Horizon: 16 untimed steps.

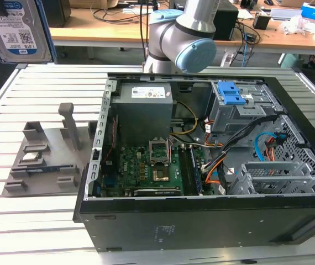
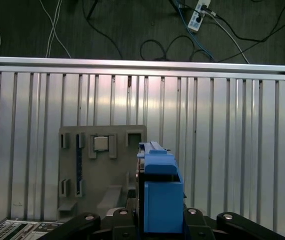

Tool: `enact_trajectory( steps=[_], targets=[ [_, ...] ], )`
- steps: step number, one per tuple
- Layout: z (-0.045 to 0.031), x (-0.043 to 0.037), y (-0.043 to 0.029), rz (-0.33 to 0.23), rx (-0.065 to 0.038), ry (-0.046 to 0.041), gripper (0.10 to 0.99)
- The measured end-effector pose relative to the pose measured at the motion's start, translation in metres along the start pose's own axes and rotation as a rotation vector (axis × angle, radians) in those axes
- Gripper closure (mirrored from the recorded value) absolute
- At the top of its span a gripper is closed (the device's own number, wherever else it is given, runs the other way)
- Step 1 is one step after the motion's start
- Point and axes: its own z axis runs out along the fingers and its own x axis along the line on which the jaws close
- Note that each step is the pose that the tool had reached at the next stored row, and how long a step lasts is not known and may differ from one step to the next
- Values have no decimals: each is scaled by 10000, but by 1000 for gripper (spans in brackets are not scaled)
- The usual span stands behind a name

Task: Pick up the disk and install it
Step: 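Pick up the disk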

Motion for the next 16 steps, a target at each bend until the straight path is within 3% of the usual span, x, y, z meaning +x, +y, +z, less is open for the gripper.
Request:
enact_trajectory(
  steps=[3,6,9,16],
  targets=[
    [-2,0,-10,1,-3,1,725],
    [-4,2,-73,0,-1,0,725],
    [-10,7,-212,0,-1,2,725],
    [-21,16,-453,0,-1,3,725]
  ],
)
